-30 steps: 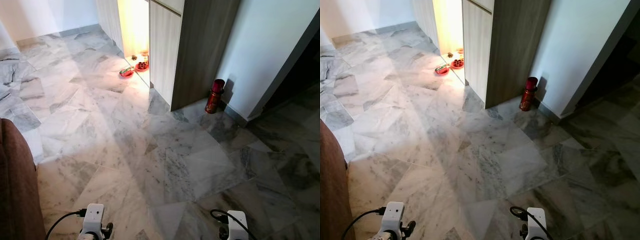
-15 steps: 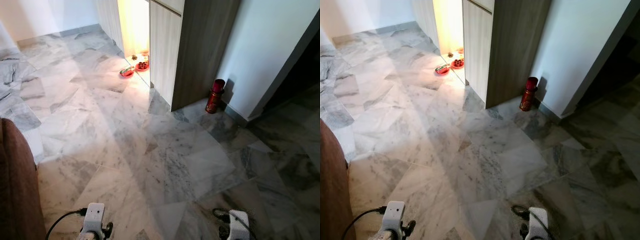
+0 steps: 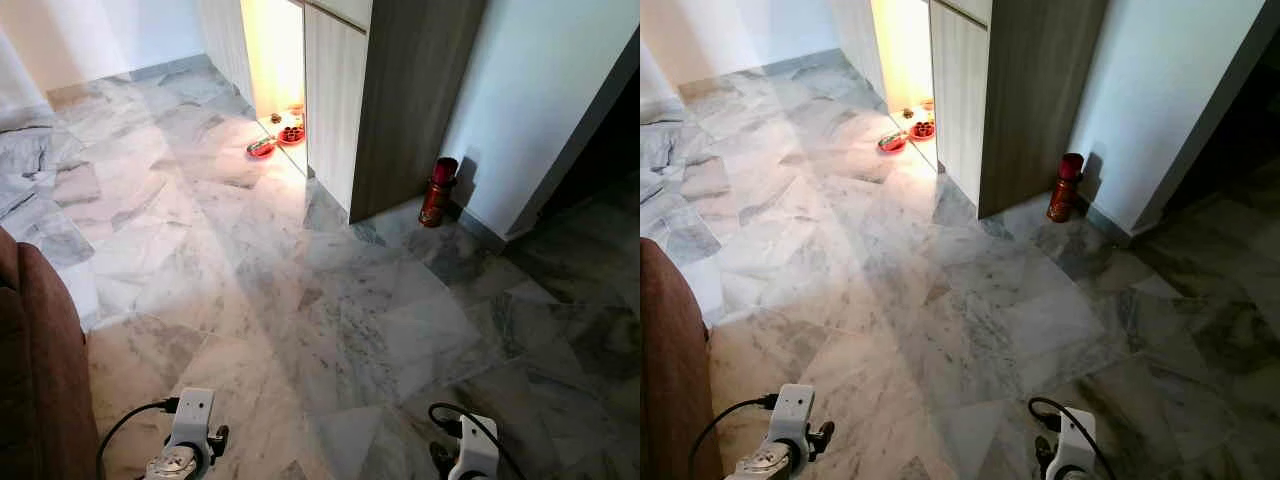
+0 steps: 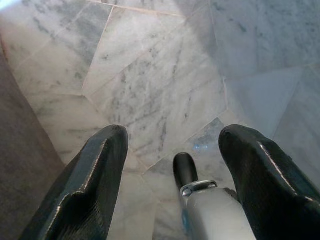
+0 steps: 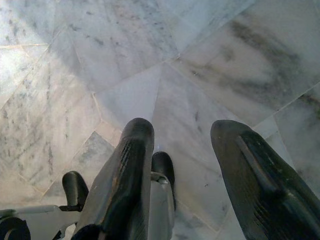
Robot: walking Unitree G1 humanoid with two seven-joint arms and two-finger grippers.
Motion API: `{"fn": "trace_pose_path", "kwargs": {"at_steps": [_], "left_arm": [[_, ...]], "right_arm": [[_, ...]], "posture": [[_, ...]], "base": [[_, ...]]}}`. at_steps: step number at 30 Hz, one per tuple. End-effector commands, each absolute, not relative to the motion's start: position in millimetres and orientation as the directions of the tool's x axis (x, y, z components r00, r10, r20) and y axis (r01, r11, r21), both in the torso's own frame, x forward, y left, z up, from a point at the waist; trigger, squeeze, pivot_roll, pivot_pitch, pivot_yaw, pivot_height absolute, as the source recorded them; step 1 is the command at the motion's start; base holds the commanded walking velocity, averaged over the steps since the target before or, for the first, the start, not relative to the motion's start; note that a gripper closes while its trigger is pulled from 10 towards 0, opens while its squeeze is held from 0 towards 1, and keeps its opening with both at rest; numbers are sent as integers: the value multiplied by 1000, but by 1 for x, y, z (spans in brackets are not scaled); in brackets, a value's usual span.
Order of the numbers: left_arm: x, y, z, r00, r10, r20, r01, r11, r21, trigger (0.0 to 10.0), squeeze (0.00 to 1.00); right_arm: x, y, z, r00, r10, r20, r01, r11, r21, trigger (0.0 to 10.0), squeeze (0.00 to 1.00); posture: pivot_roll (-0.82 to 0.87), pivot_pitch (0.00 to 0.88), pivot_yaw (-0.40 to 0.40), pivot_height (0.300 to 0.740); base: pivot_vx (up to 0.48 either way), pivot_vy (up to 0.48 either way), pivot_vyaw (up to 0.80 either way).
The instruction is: Move the pillow to the sofa from floor
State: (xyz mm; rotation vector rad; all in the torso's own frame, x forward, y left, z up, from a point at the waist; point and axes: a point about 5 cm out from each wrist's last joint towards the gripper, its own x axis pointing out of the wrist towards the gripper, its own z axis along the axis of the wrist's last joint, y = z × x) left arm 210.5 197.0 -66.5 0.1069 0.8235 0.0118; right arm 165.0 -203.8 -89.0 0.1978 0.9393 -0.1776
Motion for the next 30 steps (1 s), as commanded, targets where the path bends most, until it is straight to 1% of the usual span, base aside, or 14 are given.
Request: {"fn": "trace_pose_path", "kwargs": {"at_steps": [1,5,8,10,11,13,14,16,17,19,22,28,30], "left_arm": [[211,196,-67,674,48,-737,20,996,83,10000,0],[213,195,-65,683,52,-729,-14,998,59,10000,0],[213,196,-66,684,63,-727,-34,998,55,10000,0],[211,198,-66,681,71,-729,-46,997,54,10000,0],[211,198,-66,681,71,-729,-46,997,54,10000,0],[208,199,-68,676,75,-733,-50,997,56,10000,0],[207,199,-69,673,77,-735,-52,997,57,10000,0],[205,200,-69,670,78,-738,-53,997,57,10000,0],[205,200,-69,670,78,-738,-53,997,57,10000,0],[205,200,-70,668,78,-740,-52,997,58,10000,0],[204,200,-70,667,76,-741,-48,997,59,10000,0],[204,200,-70,662,79,-745,-41,997,69,10000,0],[203,199,-71,660,79,-747,-35,997,75,10000,0]], "right_arm": [[168,-213,-86,591,-76,-803,256,962,98,10000,0],[173,-216,-83,597,-76,-799,252,963,96,10000,0],[180,-209,-82,594,-66,-802,231,969,91,10000,0],[187,-199,-81,600,-56,-798,225,969,101,10000,0],[187,-199,-81,600,-56,-798,225,969,101,10000,0],[193,-188,-80,604,-42,-796,215,970,111,10000,0],[196,-180,-79,607,-34,-794,177,980,93,10000,0],[197,-171,-79,609,-27,-792,169,981,96,10000,0],[197,-171,-79,609,-27,-792,169,981,96,10000,0],[181,-165,-87,593,-22,-805,170,980,99,10000,0],[174,-163,-90,584,-16,-812,166,981,101,10000,0],[170,-164,-92,579,-13,-815,164,981,101,10000,0],[169,-169,-91,582,-19,-813,165,982,95,10000,0]], "posture": [[8,18,-5,740],[9,21,-12,740],[12,21,-19,740],[13,22,-19,740],[13,22,-19,740],[13,23,-19,740],[12,22,-18,740],[12,22,-17,740],[12,22,-17,740],[11,19,-13,740],[10,15,-10,740],[5,9,-4,740],[2,2,-2,740]], "base": [[0,0,0],[0,0,0],[0,0,0],[0,0,0],[0,0,0],[0,0,0],[0,0,0],[0,0,644],[0,0,800],[0,0,800],[0,0,800],[0,0,800],[0,0,800]]}}
